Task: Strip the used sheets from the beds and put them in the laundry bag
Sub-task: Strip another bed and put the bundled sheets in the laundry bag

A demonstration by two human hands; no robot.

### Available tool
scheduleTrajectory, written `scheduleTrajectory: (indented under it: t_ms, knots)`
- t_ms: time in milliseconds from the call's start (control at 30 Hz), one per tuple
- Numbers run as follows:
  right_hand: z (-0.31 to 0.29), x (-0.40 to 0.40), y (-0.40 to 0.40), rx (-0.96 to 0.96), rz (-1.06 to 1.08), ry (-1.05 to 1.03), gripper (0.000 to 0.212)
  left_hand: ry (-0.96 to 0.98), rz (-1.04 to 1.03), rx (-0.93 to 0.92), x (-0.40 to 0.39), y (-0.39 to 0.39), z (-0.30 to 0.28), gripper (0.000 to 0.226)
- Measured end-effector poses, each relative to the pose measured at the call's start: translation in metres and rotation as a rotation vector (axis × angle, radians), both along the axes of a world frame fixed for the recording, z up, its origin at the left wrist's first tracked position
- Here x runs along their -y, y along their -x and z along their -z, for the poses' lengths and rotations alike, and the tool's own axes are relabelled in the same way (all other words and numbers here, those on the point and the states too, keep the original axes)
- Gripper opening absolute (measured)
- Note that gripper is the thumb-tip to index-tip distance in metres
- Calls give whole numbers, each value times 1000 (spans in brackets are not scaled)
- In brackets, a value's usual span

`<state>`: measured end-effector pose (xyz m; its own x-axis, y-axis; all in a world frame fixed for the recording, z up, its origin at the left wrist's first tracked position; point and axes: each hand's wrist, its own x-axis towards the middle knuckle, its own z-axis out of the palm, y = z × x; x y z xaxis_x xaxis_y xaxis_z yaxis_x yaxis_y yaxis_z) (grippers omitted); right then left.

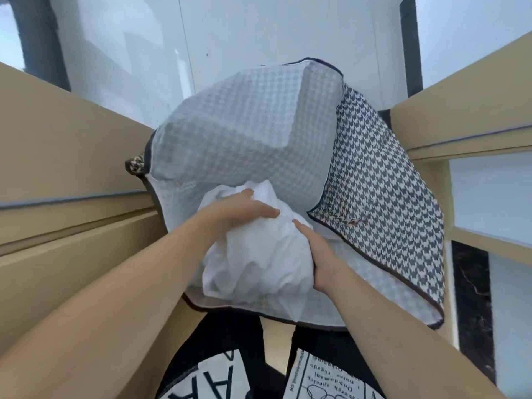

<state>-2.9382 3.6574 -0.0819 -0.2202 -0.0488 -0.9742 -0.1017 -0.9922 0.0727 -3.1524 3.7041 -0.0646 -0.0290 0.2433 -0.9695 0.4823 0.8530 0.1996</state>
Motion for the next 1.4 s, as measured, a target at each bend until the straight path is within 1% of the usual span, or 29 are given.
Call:
scheduleTrajectory:
  t_ms: [67,100,133,167,200,233,300,367,400,433,500,567,633,667,700,767,833,900,967,1000,1067,1100,1133,1167,1233,1300,1400]
  knots:
    - [15,-2,2,55,2,-12,55,-17,-55,10,0,4,17,110]
    - [22,-6,2,90,-6,-27,58,-56,-88,1,0,7,26,108]
    - [29,-9,0,141,-25,-46,63,-96,-114,-20,3,8,31,101]
    - [35,-11,-1,216,-91,-71,74,-144,-124,-58,7,10,37,94]
    - [43,-11,-7,295,-230,-132,84,-174,-95,-109,13,12,43,89]
    - [47,-12,-13,403,-447,-228,87,-194,-35,-168,21,13,50,85]
    - [60,-11,-31,613,-980,-437,74,-242,76,-305,45,17,62,76]
    - [69,-10,-49,680,-1442,-594,61,-328,88,-429,75,20,71,69]
    - [76,-7,-55,686,-1609,-634,60,-364,82,-486,89,22,72,67]
    - [78,-6,-59,690,-1736,-647,62,-393,66,-542,104,25,77,65]
    - [82,-4,-62,688,-1922,-651,68,-381,-20,-637,127,28,80,63]
    - [86,-7,-65,693,-2068,-646,72,-272,-142,-686,149,34,85,62]
    - [93,-15,-72,667,-2160,-635,71,-120,-208,-697,171,40,98,62]
    - [98,-20,-78,643,-2190,-621,66,-24,-251,-678,181,40,103,66]
    - [101,-25,-80,616,-2208,-610,58,60,-320,-641,191,41,111,74]
    - [109,-35,-83,591,-2227,-624,33,191,-476,-568,204,39,126,89]
    - [114,-41,-85,594,-2266,-620,15,307,-608,-545,208,35,143,85]
    - [118,-42,-85,599,-2341,-595,7,421,-726,-524,207,29,155,72]
    - [122,-40,-84,604,-2426,-611,14,463,-863,-484,211,20,170,52]
    - [125,-39,-83,595,-2467,-623,16,469,-932,-454,215,17,178,51]
    - [133,-34,-84,578,-2510,-650,14,488,-1055,-438,225,12,193,60]
    - [137,-33,-85,589,-2497,-670,11,499,-1123,-426,229,10,198,58]
    - [141,-32,-86,608,-2473,-705,9,519,-1194,-412,236,10,205,50]
    - [144,-30,-87,623,-2446,-749,10,534,-1265,-407,245,9,214,49]
    - [149,-28,-92,637,-2387,-809,24,575,-1361,-414,258,9,227,48]
    - [152,-28,-95,644,-2320,-828,32,559,-1440,-394,261,7,225,44]
    - [152,-27,-97,660,-2223,-885,33,474,-1595,-333,258,4,218,35]
